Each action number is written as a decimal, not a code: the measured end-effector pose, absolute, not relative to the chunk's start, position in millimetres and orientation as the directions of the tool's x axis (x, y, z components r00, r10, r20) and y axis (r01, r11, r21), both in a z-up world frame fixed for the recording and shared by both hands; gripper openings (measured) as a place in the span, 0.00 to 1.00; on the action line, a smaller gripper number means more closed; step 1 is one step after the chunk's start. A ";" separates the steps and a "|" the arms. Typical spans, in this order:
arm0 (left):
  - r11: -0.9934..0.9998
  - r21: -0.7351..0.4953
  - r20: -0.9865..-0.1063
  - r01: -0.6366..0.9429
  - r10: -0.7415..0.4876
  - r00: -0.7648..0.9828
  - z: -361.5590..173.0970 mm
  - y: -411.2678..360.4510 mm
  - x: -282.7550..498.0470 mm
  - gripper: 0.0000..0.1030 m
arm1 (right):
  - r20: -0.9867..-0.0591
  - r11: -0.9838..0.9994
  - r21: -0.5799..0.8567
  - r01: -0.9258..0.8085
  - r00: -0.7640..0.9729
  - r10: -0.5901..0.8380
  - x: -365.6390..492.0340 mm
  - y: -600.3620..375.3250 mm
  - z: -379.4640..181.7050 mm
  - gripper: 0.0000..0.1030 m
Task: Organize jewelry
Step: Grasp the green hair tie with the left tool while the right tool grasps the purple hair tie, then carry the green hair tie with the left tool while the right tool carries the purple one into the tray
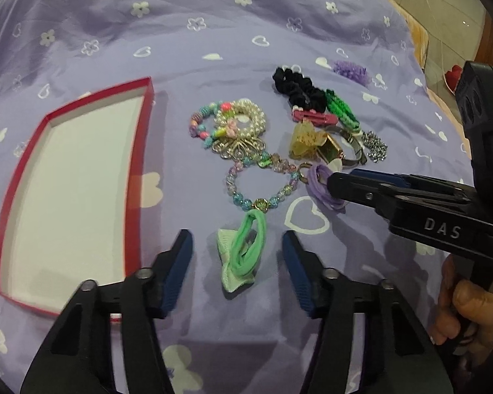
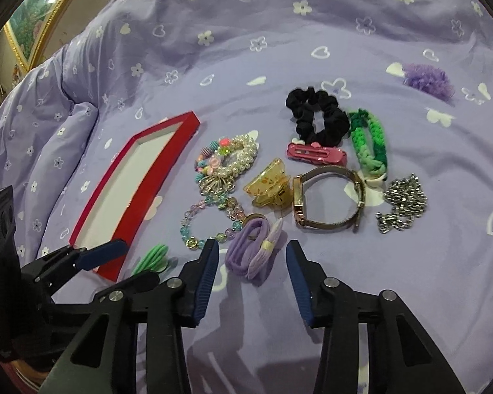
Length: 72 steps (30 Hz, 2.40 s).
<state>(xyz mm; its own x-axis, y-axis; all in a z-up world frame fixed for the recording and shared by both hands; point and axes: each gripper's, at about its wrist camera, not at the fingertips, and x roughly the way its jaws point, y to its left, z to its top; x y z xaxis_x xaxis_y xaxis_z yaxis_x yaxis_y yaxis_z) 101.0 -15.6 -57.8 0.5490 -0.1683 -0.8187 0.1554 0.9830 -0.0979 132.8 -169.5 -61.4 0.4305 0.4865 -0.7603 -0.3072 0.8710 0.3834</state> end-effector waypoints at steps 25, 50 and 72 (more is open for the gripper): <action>0.978 -0.192 -0.768 0.084 -0.203 0.608 -27.5 39.7 72.1 0.12 | -0.726 0.838 0.389 -0.383 0.432 0.535 114.7 -142.7 -38.4 0.12; 0.971 -0.174 -0.796 -0.162 -0.041 0.603 -40.0 178.4 73.2 0.12 | -0.706 0.668 0.398 -0.629 0.256 0.660 110.1 15.5 -20.5 0.12; 0.968 -0.144 -0.874 -0.204 -0.028 0.485 -82.5 199.0 95.6 0.25 | -0.826 0.632 0.316 -0.707 0.123 0.551 119.8 68.4 -61.5 0.16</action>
<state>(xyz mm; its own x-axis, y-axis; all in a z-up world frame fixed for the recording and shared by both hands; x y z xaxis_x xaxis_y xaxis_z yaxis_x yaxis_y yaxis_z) 95.6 199.0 -82.5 0.4852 -0.0279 -0.8740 -0.2042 0.9683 -0.1442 119.8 68.4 -61.5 0.1234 0.5506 -0.8256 -0.7074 0.6323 0.3159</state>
